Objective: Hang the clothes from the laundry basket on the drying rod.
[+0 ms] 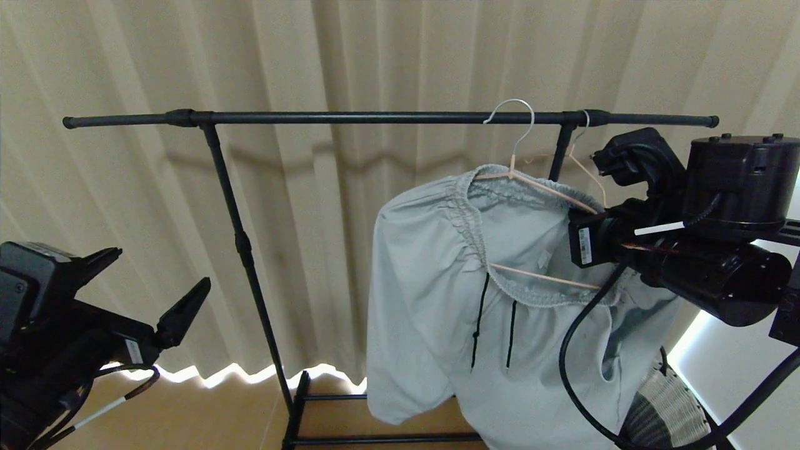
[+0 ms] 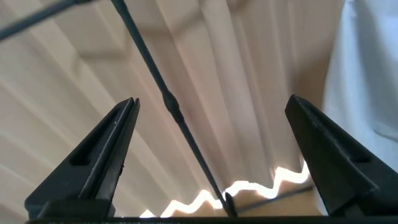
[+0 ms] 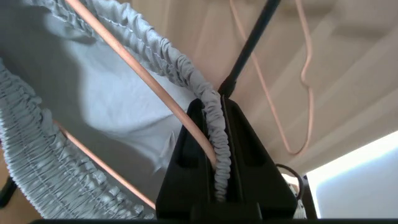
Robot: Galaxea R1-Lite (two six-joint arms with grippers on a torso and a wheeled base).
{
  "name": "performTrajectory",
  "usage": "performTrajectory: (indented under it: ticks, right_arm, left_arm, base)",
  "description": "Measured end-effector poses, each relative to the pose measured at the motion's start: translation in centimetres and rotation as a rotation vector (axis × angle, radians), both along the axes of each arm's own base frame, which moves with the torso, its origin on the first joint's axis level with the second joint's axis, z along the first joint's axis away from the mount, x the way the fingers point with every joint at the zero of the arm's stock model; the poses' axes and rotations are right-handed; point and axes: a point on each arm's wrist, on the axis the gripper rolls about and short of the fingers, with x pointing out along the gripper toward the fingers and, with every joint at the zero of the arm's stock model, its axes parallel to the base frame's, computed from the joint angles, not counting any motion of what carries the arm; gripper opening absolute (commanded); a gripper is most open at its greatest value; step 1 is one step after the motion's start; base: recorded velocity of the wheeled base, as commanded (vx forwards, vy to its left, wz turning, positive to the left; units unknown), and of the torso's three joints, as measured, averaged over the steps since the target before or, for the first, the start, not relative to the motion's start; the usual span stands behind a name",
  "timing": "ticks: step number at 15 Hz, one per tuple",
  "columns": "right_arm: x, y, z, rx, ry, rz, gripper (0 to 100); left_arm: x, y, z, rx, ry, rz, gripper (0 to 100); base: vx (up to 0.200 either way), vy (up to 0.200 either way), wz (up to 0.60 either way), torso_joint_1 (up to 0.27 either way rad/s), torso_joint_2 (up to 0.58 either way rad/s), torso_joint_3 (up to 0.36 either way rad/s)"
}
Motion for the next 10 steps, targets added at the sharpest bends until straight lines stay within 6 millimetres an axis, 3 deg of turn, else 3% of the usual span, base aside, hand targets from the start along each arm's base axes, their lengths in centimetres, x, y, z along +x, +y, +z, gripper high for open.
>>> performTrajectory:
  ticks: [10]
  right_arm:
    - [0.04, -0.01, 0.34, 0.017, -0.013, -0.006, 0]
  left_arm:
    - [-0.73, -0.04, 0.77, -0.038, -0.043, -0.015, 100]
  base:
    - [0.200, 0.000, 0.00, 0.001, 0.00, 0.006]
